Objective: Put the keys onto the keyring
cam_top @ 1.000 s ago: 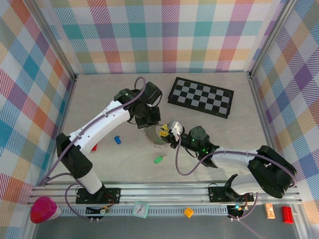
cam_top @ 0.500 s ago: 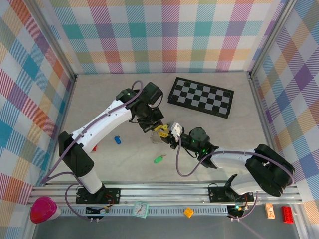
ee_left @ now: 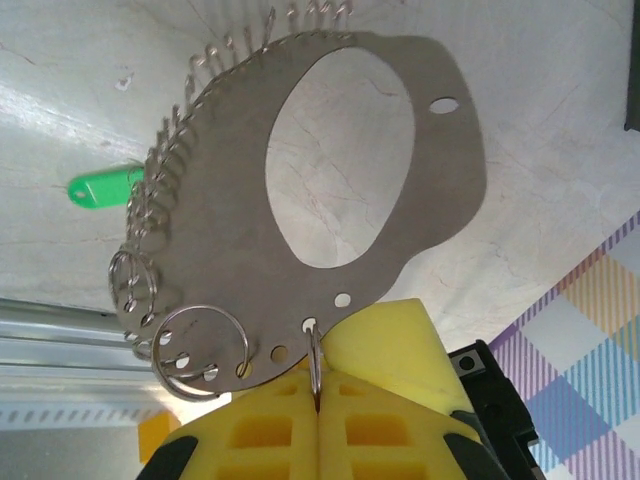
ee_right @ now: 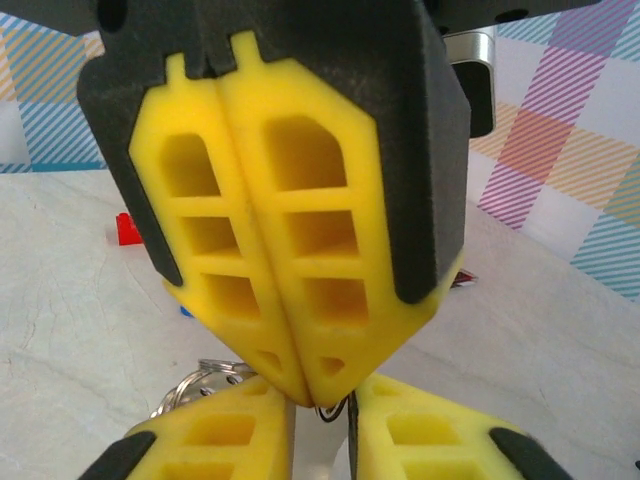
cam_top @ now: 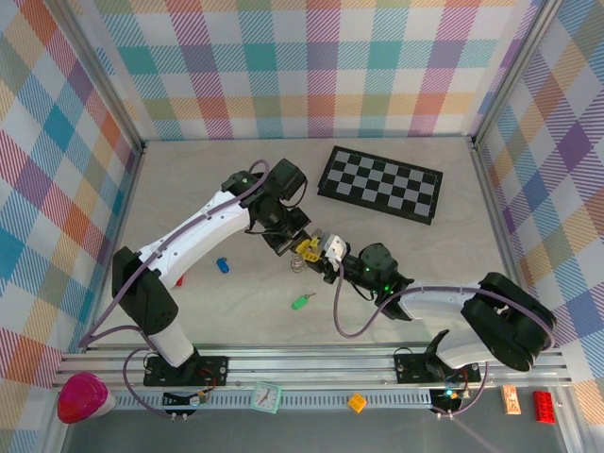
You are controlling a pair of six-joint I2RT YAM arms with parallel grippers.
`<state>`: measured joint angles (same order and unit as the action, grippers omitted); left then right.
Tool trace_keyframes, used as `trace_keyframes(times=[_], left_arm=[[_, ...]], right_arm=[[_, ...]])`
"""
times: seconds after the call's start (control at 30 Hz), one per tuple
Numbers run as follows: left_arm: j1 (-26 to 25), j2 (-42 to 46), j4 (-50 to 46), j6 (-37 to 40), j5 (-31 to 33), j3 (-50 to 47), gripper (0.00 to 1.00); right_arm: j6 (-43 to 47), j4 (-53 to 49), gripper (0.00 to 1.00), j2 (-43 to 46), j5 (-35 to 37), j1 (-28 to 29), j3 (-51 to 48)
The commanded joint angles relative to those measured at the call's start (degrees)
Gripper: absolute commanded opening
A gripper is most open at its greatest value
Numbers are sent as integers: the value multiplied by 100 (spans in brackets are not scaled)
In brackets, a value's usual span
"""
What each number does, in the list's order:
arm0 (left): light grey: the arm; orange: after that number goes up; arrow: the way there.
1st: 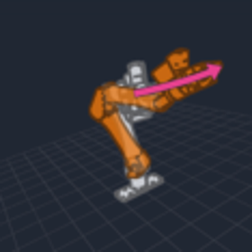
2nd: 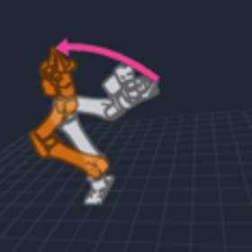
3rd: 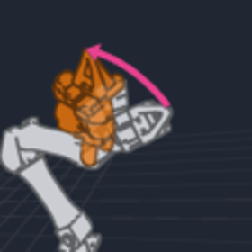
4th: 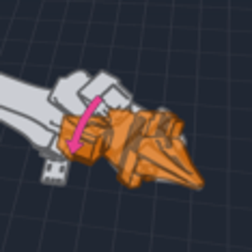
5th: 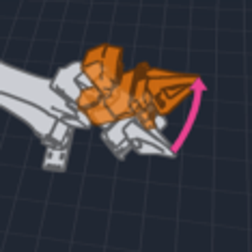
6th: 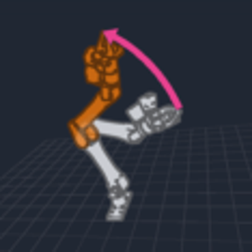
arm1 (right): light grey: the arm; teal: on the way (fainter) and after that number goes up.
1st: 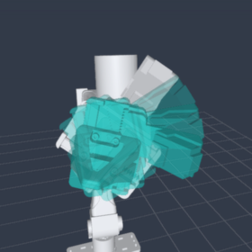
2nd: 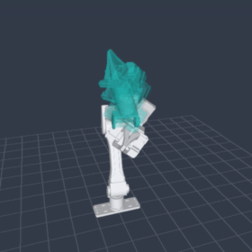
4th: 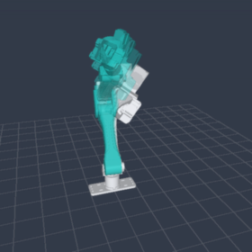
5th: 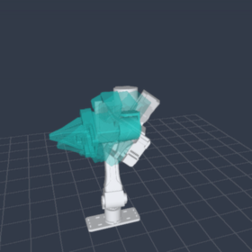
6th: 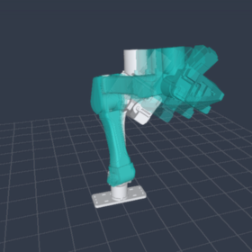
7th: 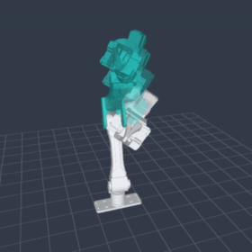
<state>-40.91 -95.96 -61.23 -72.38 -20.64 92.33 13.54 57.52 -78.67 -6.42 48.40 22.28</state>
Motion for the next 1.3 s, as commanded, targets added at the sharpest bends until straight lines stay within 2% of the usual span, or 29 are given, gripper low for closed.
trace_keyframes(times=[0.0,0.2,0.27,0.43,0.5,0.57,0.7,0.83,0.93,1.03,1.1,1.27], left_arm=[[38,309,235,-350,-438,-191,0],[64,483,592,-605,-521,-493,0],[82,555,766,-646,-503,-603,0],[261,958,1455,-568,-140,-945,38],[342,1181,1775,-357,234,-1042,50],[418,1381,2040,80,626,-1115,57],[518,1675,2536,1607,1338,-1240,59],[522,2057,3069,4191,1799,-1500,56],[505,2521,3809,6488,1585,-2177,53],[505,2986,4386,9043,892,-3040,50],[505,3208,4480,10274,576,-3471,50],[505,2916,4106,11887,121,-3541,48]], right_arm=[[78,561,15,-21,-42,21,13],[120,577,1,18,-70,20,10],[127,553,0,49,-65,20,4],[149,251,0,189,-31,20,28],[166,115,0,244,-7,20,39],[175,-59,0,294,4,20,80],[171,-447,0,377,-9,7,190],[252,-994,0,528,-22,-10,336],[217,-1387,0,659,-191,-142,428],[257,-1841,0,791,-404,-281,562],[367,-2288,0,898,-565,-348,696],[819,-3634,0,1188,-936,-440,1180]])
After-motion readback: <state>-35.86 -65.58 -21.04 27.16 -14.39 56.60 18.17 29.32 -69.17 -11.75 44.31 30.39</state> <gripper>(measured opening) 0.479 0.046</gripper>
